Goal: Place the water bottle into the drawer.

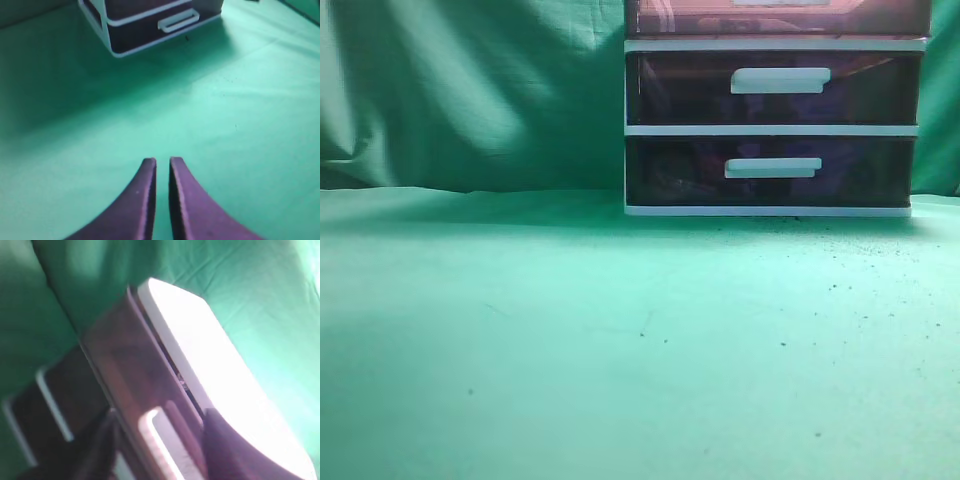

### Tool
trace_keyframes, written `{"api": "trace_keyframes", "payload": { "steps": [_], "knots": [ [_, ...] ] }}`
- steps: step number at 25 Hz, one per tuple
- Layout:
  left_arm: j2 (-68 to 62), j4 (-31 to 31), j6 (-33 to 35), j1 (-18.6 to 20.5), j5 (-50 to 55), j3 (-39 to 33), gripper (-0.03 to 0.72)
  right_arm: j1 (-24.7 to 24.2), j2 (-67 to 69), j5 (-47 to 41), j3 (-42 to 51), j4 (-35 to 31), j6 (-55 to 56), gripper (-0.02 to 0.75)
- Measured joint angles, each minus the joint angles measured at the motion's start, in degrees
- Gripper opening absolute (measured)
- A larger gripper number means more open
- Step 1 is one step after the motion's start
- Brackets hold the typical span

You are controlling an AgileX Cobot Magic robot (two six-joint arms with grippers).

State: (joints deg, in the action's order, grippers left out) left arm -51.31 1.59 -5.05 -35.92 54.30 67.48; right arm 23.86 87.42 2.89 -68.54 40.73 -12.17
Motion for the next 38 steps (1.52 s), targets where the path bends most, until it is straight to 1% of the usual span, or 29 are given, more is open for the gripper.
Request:
{"api": "trace_keyframes", "payload": {
  "steps": [1, 3, 4, 5, 7, 9, 12, 15, 17, 18, 20, 22, 27, 30, 34, 36, 38],
  "knots": [
    [0.3, -0.9, 1.5, 0.0, -0.9, -0.1, 0.057, 2.1, -2.3, -3.0, 0.1, -0.1, 3.5, 0.330],
    [1.9, -4.4, 6.4, 0.0, -1.9, -0.3, 0.057, 6.5, -6.7, -11.6, 0.1, -0.5, 10.8, 0.162],
    [3.1, -7.0, 9.3, 0.0, -2.3, -0.7, 0.057, 9.1, -9.2, -16.3, 0.1, -0.8, 12.9, 0.105],
    [4.4, -9.3, 11.5, 0.0, -2.4, -1.5, 0.057, 11.7, -11.4, -19.9, 0.1, -1.1, 14.9, 0.062],
    [8.5, -12.2, 13.5, 0.0, -3.3, -4.3, 0.057, 15.9, -15.2, -27.8, 0.1, -2.2, 17.1, 0.000],
    [12.9, -13.5, 14.1, 0.0, -3.9, -8.6, 0.057, 19.6, -18.3, -34.3, 0.1, -4.5, 17.9, 0.000],
    [20.6, -13.6, 14.4, 0.0, -4.6, -15.5, 0.057, 24.4, -23.0, -43.3, 0.1, -11.4, 18.4, 0.000],
    [28.9, -13.1, 13.9, 0.0, -6.1, -21.5, 0.057, 26.4, -27.0, -51.0, 0.1, -21.0, 18.4, 0.000],
    [34.4, -11.5, 11.1, 0.0, -6.9, -25.1, 0.057, 26.6, -29.3, -54.1, 0.2, -26.3, 18.4, 0.000],
    [36.9, -10.0, 8.7, 0.0, -7.1, -26.5, 0.057, 26.6, -30.6, -54.8, 0.5, -28.8, 18.4, 0.000],
    [40.9, -6.4, 4.1, 0.0, -7.2, -29.5, 0.057, 26.6, -33.3, -54.3, 2.1, -32.3, 18.3, 0.000],
    [44.4, -3.5, 1.8, 0.0, -7.3, -31.8, 0.057, 26.6, -36.5, -52.2, 5.4, -34.4, 18.2, 0.000],
    [51.3, 0.5, 0.4, 0.0, -8.4, -36.9, 0.057, 26.6, -44.2, -43.2, 16.5, -36.4, 17.4, 0.000],
    [52.2, 1.9, 0.4, 0.0, -10.0, -40.7, 0.057, 26.6, -49.4, -34.1, 25.2, -38.0, 17.4, 0.000],
    [52.2, 1.8, 0.2, 0.0, -13.3, -44.9, 0.057, 26.6, -55.0, -22.1, 34.7, -40.5, 17.4, 0.000],
    [52.2, 1.7, -0.4, 0.0, -14.6, -46.3, 0.057, 26.6, -56.7, -18.0, 38.5, -41.5, 17.4, 0.000],
    [52.2, 1.7, -0.9, 0.0, -16.2, -47.5, 0.057, 26.6, -57.6, -16.0, 40.4, -41.9, 17.4, 0.000]
  ]
}}
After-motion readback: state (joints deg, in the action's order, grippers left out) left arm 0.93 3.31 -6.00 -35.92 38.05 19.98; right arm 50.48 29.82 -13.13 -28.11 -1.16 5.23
